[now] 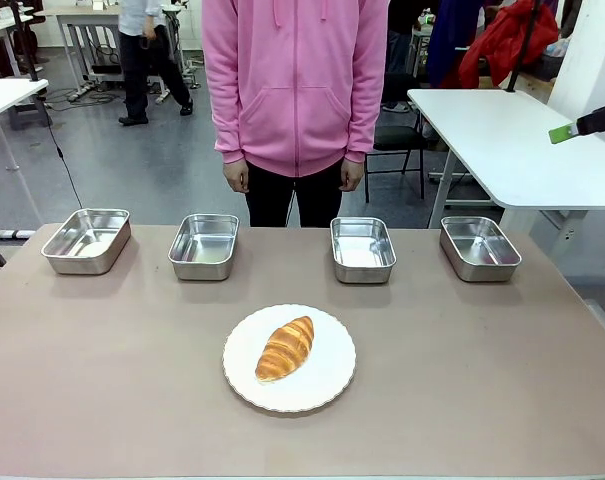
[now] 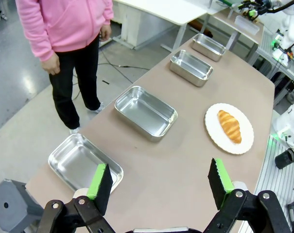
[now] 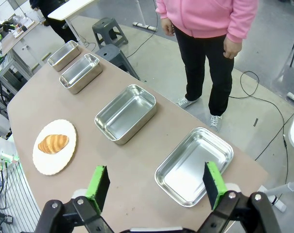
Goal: Place the bread in the container.
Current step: Place the Butter Roll into the Airtight Container indicated by the human.
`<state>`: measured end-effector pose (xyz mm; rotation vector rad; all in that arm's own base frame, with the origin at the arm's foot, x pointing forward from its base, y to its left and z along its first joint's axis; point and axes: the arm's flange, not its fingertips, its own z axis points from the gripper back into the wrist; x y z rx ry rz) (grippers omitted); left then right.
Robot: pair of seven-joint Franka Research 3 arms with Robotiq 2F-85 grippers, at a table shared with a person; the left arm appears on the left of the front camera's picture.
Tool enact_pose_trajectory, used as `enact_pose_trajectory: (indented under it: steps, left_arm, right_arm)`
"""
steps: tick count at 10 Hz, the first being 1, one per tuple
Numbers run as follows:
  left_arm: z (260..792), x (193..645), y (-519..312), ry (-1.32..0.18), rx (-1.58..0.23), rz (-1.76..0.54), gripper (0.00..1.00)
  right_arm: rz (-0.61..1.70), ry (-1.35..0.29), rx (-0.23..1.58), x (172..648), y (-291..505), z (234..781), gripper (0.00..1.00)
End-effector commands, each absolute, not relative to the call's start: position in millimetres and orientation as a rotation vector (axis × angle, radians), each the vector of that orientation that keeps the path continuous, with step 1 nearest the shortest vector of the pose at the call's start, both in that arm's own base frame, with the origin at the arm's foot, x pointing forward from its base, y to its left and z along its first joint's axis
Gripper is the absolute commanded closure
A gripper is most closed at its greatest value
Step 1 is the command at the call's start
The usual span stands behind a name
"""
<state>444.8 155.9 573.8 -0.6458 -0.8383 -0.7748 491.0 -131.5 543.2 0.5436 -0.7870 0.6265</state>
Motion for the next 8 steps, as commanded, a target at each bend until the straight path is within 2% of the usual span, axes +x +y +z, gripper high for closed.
enact_pose_trajectory:
  steps: [1, 8]
  left_arm:
    - [574.9, 443.3, 156.2, -0.843, -0.648, -0.786, 0.0]
    - [574.9, 443.3, 156.2, -0.843, -0.648, -0.786, 0.0]
  right_arm:
    - [0.63, -0.791, 0.549, 491.1, -130.7, 543.9, 0.0]
    - [0.63, -0.791, 0.549, 491.1, -130.7, 543.9, 0.0]
